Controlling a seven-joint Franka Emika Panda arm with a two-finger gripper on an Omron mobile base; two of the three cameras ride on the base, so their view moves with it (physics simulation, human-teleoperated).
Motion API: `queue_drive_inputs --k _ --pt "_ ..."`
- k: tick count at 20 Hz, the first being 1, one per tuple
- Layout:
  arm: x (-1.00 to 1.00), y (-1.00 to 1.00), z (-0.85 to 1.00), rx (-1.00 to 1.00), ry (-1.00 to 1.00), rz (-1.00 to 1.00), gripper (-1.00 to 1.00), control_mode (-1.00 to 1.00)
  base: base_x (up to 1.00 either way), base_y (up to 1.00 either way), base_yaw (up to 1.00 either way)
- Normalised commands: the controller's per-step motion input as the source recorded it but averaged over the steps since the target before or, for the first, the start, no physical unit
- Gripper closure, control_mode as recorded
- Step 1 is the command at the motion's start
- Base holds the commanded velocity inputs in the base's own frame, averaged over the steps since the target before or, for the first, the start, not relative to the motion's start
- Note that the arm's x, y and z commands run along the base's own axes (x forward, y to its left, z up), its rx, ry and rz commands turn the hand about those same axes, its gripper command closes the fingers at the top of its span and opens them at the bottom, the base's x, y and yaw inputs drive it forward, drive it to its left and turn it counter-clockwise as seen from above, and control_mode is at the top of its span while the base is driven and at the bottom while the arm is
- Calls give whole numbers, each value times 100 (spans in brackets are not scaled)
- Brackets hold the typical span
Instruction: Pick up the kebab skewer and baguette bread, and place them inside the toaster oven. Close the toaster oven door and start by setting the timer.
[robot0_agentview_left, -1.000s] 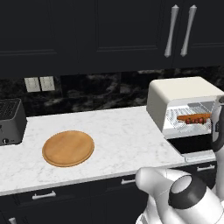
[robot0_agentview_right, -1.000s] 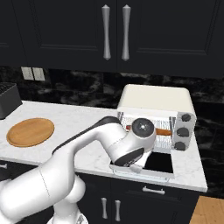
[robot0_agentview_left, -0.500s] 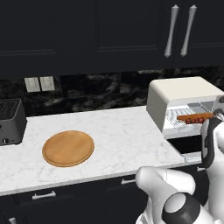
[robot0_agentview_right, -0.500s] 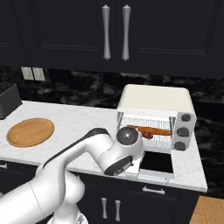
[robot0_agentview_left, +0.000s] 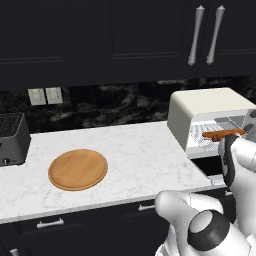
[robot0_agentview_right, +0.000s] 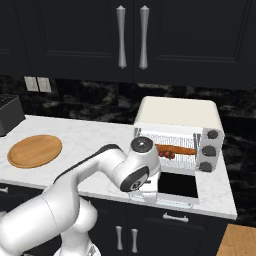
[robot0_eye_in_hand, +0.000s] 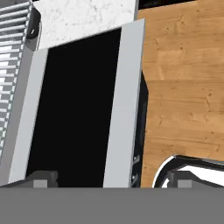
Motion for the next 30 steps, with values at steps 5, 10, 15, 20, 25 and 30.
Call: queue_drive_inputs --k 5,10,15,20,25,30 --pt "15 -22 -5 1 14 10 -100 -100 0 0 0" --pt "4 -24 -13 9 1 4 -100 -100 0 0 0" --pt "26 -12 -19 10 0 3 -100 -100 0 0 0" --pt "40 0 -22 5 2 4 -100 -100 0 0 0" --pt "34 -2 -33 4 0 4 -100 -100 0 0 0" --pt "30 -6 -27 5 0 4 -100 -100 0 0 0"
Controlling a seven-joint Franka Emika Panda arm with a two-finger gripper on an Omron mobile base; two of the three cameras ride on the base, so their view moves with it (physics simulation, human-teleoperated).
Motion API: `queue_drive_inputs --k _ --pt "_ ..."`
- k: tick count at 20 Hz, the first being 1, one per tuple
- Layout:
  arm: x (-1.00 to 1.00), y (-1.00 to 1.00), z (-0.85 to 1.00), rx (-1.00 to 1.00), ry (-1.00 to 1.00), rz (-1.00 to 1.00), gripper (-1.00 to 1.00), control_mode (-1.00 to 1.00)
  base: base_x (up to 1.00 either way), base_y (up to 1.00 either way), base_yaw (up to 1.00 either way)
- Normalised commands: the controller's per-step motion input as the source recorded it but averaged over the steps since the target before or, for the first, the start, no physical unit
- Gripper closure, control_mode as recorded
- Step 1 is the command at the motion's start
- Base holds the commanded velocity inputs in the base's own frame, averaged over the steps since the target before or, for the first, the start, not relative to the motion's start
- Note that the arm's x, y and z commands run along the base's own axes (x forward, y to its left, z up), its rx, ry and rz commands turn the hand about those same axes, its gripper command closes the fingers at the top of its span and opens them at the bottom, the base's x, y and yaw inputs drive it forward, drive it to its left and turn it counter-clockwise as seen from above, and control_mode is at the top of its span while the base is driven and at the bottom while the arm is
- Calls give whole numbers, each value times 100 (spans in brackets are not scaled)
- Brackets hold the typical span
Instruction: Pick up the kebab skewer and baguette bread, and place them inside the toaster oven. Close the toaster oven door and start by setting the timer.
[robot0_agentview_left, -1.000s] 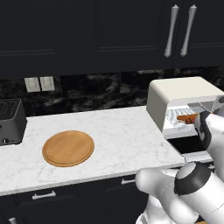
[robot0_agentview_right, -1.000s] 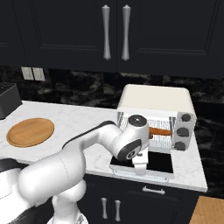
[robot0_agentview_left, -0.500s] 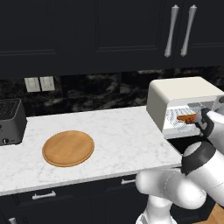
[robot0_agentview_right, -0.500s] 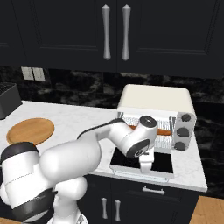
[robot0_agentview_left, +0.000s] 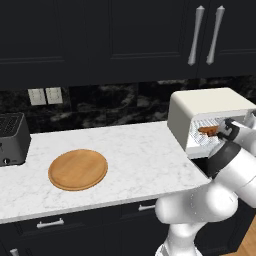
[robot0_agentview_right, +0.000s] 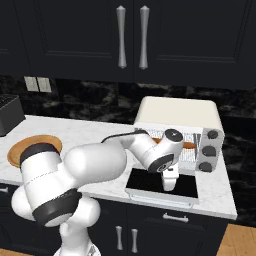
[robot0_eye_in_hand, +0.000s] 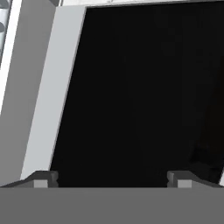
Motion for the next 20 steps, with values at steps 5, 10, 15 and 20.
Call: queue_drive_inputs --k 5,10,15,20 --pt "20 -8 -15 6 0 3 -100 -100 0 0 0" --pt "21 0 -5 6 0 2 -100 -100 0 0 0" --pt "29 0 -10 5 0 1 -100 -100 0 0 0" --pt "38 13 -8 5 -10 1 -100 -100 0 0 0"
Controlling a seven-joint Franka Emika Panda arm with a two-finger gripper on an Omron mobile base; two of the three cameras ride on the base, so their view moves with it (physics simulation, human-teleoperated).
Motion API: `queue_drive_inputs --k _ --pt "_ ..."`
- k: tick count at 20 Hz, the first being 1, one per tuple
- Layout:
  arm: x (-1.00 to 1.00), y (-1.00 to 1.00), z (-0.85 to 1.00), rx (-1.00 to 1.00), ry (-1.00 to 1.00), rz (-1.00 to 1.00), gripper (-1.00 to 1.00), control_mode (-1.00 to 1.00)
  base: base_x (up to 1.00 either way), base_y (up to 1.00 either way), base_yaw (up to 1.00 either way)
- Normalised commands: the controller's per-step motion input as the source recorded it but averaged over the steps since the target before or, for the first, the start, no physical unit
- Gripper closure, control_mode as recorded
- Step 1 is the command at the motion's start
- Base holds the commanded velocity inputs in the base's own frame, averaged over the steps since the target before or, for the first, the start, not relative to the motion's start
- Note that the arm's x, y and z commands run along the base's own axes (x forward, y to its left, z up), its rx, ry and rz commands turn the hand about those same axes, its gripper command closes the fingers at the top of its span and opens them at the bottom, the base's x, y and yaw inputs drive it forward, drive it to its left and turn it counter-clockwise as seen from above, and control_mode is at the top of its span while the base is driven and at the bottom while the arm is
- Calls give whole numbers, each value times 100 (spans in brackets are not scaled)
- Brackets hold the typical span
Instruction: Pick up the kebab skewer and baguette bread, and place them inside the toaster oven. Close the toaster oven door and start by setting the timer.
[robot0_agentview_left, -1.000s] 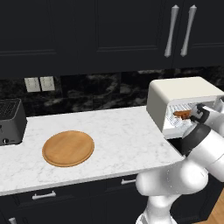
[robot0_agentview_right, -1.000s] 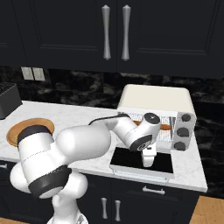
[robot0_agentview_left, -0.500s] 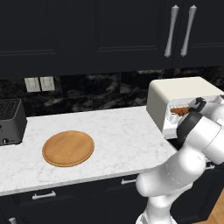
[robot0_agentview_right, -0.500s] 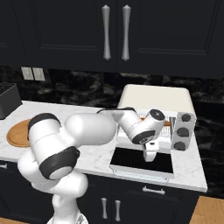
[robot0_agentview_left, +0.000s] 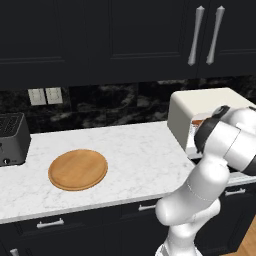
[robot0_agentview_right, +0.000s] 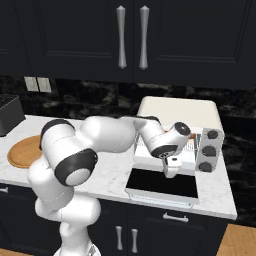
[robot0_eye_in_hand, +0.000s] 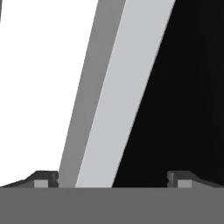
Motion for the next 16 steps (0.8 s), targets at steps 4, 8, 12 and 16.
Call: queue_drive_inputs --k 4,8,12,16 --pt "36 25 -4 7 -18 3 -100 -100 0 0 0" --pt "32 28 -4 9 -23 5 -100 -100 0 0 0" --pt "33 22 -6 10 -25 4 -100 -100 0 0 0" --pt "-32 1 0 1 -19 0 -100 -100 0 0 0"
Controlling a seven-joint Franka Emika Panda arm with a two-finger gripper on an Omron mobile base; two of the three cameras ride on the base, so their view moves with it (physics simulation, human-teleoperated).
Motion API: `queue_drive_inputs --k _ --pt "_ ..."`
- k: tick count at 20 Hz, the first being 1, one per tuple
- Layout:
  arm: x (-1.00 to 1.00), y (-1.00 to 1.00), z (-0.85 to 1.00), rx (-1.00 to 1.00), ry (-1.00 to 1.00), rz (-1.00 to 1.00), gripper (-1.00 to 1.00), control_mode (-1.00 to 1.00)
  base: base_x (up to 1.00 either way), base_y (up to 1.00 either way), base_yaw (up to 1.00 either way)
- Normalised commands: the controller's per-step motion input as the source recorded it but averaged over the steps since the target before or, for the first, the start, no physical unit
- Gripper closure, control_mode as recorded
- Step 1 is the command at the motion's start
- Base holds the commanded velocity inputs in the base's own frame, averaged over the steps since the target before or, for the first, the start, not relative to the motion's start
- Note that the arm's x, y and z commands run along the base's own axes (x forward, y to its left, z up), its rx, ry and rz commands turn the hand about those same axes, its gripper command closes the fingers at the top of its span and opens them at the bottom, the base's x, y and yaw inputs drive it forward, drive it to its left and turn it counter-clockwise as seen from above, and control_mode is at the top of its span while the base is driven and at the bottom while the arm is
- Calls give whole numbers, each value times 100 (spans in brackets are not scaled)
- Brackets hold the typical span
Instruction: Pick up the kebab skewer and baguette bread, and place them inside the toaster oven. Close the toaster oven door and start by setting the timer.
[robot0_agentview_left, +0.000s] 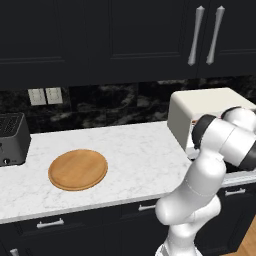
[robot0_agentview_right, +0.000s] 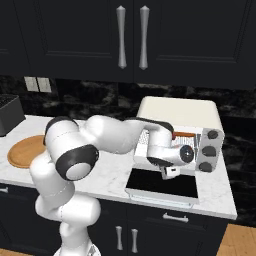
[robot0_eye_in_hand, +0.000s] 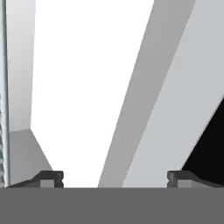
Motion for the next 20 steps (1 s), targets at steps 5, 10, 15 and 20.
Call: queue_drive_inputs --k 5,10,15,20 --pt "-91 -8 32 0 -12 -5 -100 -100 0 0 0" --pt "-99 -1 59 -5 -15 -10 -100 -100 0 0 0" --pt "-90 17 28 -22 -5 -18 -100 -100 0 0 0" --pt "-44 38 3 -21 1 -22 -100 -100 0 0 0"
